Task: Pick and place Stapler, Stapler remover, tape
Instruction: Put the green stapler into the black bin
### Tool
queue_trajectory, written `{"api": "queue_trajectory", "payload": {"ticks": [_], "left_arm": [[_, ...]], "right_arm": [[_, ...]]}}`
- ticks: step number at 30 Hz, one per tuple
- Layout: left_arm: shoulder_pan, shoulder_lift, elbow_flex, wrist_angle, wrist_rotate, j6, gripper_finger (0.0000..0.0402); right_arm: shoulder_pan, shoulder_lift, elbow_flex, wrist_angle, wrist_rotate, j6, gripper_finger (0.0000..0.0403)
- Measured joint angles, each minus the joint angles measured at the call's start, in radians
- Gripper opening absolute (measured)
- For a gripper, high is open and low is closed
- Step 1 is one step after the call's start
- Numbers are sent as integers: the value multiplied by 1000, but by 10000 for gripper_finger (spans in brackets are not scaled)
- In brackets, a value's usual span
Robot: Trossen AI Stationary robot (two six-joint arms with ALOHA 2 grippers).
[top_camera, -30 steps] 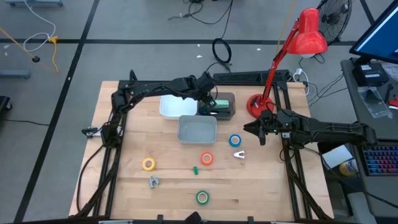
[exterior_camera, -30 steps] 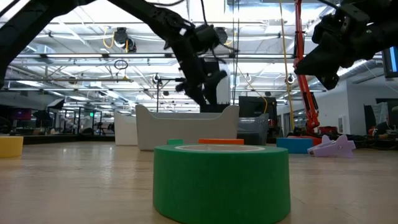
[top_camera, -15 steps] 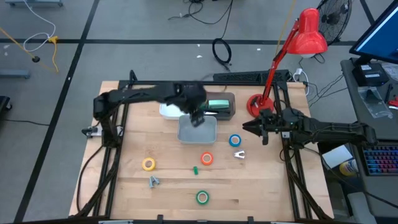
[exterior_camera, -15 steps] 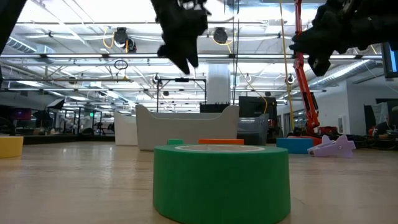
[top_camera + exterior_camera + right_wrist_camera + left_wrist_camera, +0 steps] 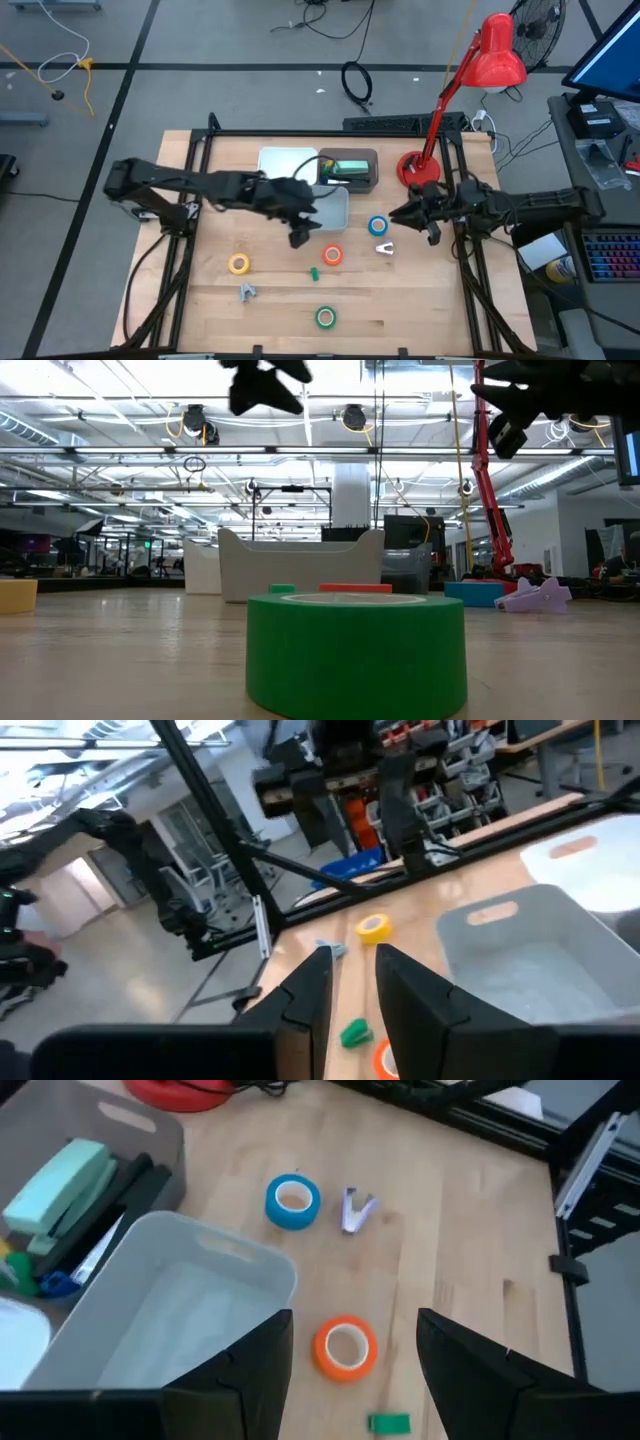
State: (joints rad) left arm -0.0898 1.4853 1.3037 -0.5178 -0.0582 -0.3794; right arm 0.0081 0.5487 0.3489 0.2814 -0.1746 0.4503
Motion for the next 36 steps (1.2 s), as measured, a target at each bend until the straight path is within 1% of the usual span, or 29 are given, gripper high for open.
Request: {"api": "queue_trajectory", "payload": {"ticks": [3, 7, 11, 14, 17, 22, 29, 36], "left_arm": [[-22, -101, -135, 91, -36, -26, 214], [-66, -239, -312, 204, -118, -92, 214], [-129, -381, -466, 318, -152, -95, 214], [-169, -480, -548, 308, -153, -98, 214], [-203, -577, -608, 276, -153, -94, 214], [-242, -736, -671, 212, -152, -70, 214], [-301, -956, -740, 132, -143, -41, 214], [-355, -1103, -793, 41, -151, -32, 214]], "right_arm": [[53, 47, 0, 66, 58, -2, 73], [128, 131, 7, 163, 147, -7, 73], [197, 235, 72, 153, 252, -33, 73], [239, 322, 145, 155, 329, -80, 73], [264, 412, 231, 151, 374, -126, 73], [289, 555, 377, 70, 410, -134, 73], [316, 756, 572, 12, 416, -136, 73], [361, 935, 773, -110, 468, -117, 73]]}}
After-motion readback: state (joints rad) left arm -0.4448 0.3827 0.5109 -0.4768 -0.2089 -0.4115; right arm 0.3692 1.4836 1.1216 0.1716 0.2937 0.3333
